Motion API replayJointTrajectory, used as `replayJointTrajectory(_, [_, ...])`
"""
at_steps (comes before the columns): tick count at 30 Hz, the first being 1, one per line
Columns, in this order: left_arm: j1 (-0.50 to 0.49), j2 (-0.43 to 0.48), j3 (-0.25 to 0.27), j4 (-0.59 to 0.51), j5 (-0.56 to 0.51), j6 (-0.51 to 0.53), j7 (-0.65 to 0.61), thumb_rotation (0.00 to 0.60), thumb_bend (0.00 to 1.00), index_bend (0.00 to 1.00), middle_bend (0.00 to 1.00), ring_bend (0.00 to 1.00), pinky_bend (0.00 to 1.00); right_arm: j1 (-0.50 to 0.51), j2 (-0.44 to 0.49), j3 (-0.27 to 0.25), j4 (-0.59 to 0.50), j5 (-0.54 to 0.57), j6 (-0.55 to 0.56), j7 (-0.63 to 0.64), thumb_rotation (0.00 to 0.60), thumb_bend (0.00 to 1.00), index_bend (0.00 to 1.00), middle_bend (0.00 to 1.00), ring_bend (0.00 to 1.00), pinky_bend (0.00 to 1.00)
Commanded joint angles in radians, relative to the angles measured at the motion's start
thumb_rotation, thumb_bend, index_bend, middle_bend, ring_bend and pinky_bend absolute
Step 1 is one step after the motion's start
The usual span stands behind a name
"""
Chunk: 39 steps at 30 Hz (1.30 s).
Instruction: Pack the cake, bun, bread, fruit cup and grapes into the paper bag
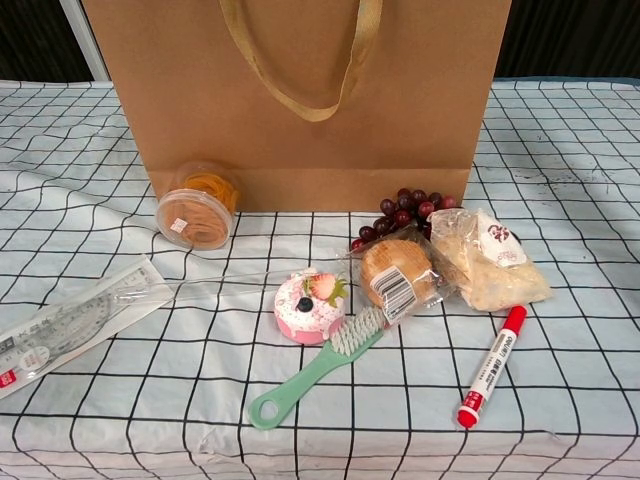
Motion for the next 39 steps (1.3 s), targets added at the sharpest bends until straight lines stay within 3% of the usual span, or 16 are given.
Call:
replayJointTrajectory(1, [0.038,0.01,0.071,0.02,0.048,-0.005,0.012,0.6,0.1,0.1,0.1,0.0,0.14,-0.061,0.012,-0.052,-0.047,-0.025,0.05,0.011,0.6,0.23,0.12,0.12,0.21,0.28])
replayJointTrajectory(7, [0.064,-0.03,0.165,0.072,0.07,-0.064,0.043,0.6,0.08,0.1,0.1,0.0,0.12,-0.154,-0.013,-0.161,-0.077,-0.128,0.149,0.006,0.6,0.23,0.12,0.12,0.21,0.27])
replayJointTrajectory(15, [0.047,-0.13,0.208,0.106,0.047,-0.163,0.053,0.6,0.07,0.1,0.1,0.0,0.12,-0.218,-0.055,-0.233,-0.059,-0.195,0.215,-0.017,0.6,0.23,0.12,0.12,0.21,0.27])
replayJointTrajectory(29, [-0.087,-0.366,0.181,0.125,0.053,-0.338,0.101,0.6,0.08,0.1,0.13,0.0,0.09,-0.229,-0.076,-0.224,-0.011,-0.177,0.207,0.01,0.6,0.23,0.12,0.12,0.21,0.27])
replayJointTrajectory(39, [-0.201,-0.545,0.098,0.18,-0.06,-0.497,0.189,0.6,0.1,0.13,0.17,0.01,0.1,-0.224,-0.077,-0.235,-0.005,-0.167,0.162,-0.005,0.6,0.23,0.12,0.12,0.21,0.27])
